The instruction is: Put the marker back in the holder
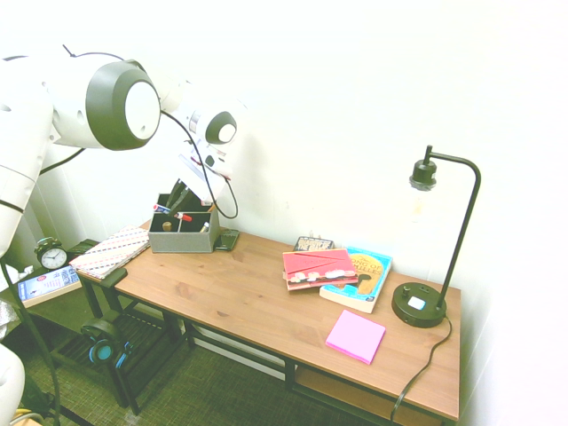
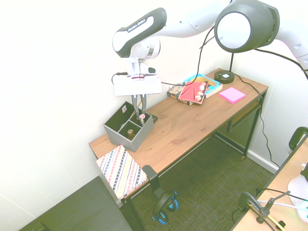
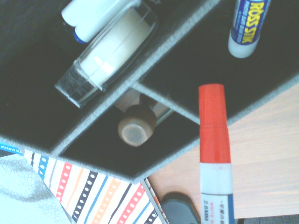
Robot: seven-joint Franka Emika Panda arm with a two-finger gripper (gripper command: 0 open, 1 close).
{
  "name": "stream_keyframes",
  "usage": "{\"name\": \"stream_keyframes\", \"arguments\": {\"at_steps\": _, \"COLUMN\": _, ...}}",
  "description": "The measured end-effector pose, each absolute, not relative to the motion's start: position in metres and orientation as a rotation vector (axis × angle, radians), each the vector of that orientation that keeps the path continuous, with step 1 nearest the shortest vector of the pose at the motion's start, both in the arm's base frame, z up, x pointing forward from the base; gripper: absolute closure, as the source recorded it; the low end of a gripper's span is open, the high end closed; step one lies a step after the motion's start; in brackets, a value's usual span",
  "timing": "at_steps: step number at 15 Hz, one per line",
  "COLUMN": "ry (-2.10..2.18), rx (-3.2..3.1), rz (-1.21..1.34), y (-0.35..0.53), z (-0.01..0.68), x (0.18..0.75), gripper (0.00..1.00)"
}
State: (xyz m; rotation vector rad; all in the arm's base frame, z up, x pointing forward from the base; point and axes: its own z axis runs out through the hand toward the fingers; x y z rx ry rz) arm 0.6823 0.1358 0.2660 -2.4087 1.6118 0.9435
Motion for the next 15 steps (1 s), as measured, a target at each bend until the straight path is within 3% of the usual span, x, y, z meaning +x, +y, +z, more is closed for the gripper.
{"name": "stream_keyframes", "arguments": {"at_steps": 15, "ry": 1.600, "rx": -2.376, "rz": 0.941, "y": 0.111, "z": 0.236, "x": 0.694, "gripper": 0.00}}
